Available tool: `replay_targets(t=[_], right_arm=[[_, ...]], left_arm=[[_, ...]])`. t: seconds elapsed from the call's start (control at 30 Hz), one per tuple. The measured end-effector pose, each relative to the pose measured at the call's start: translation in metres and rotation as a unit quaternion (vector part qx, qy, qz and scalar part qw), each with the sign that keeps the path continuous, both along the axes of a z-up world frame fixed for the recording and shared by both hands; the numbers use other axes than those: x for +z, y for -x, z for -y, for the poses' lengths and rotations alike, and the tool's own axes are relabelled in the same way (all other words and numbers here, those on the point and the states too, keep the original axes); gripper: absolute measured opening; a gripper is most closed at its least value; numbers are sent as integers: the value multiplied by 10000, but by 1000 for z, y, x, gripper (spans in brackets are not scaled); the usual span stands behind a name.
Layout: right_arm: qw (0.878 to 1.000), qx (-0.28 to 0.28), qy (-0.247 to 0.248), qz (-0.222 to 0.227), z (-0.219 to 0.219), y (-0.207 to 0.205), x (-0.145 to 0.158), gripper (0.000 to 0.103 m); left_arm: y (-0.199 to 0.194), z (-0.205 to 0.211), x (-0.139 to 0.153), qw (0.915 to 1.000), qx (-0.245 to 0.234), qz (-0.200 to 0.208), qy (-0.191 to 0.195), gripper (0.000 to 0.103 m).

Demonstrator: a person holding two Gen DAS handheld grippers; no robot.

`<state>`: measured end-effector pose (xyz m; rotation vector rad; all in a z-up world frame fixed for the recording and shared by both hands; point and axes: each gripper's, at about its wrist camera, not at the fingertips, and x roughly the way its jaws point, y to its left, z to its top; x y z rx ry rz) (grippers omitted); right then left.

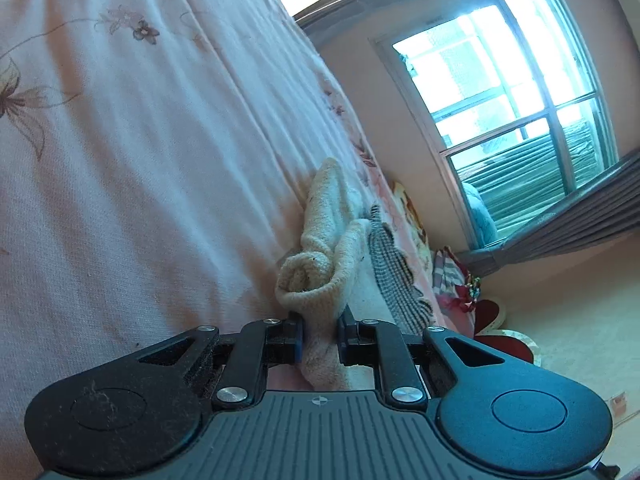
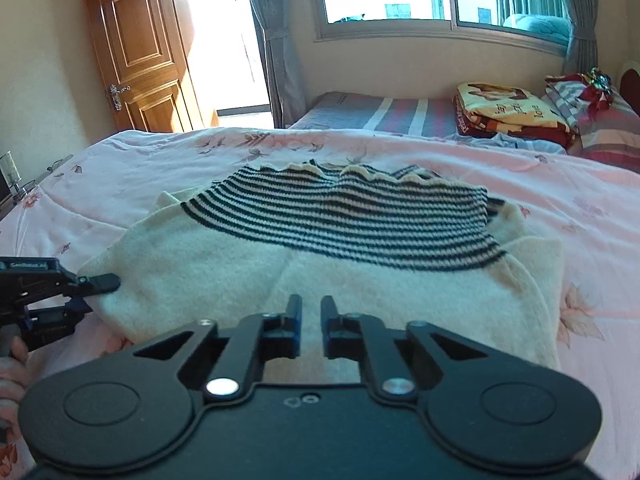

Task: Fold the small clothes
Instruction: 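Grasp the sweater edge with the left tool while the right tool grasps the body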

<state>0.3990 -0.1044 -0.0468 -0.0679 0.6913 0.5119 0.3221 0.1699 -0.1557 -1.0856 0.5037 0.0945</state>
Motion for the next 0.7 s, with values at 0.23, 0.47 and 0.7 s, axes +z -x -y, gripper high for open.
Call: replay_targets(t=[0.23,0.47,0.7], right_arm=[[9991,240,190,-310,-26,-24,-24,2],[9992,268,92,-282,-22,-22,-26,2],[9991,252,7,-352,-20,-25,-26,2]], left_arm=[[0,-14,-17,9993,13,-195,329,14],[-1,4,-14,9995,209,-41,251,46],[-10,1,-15,9981,548,-217,193,30]])
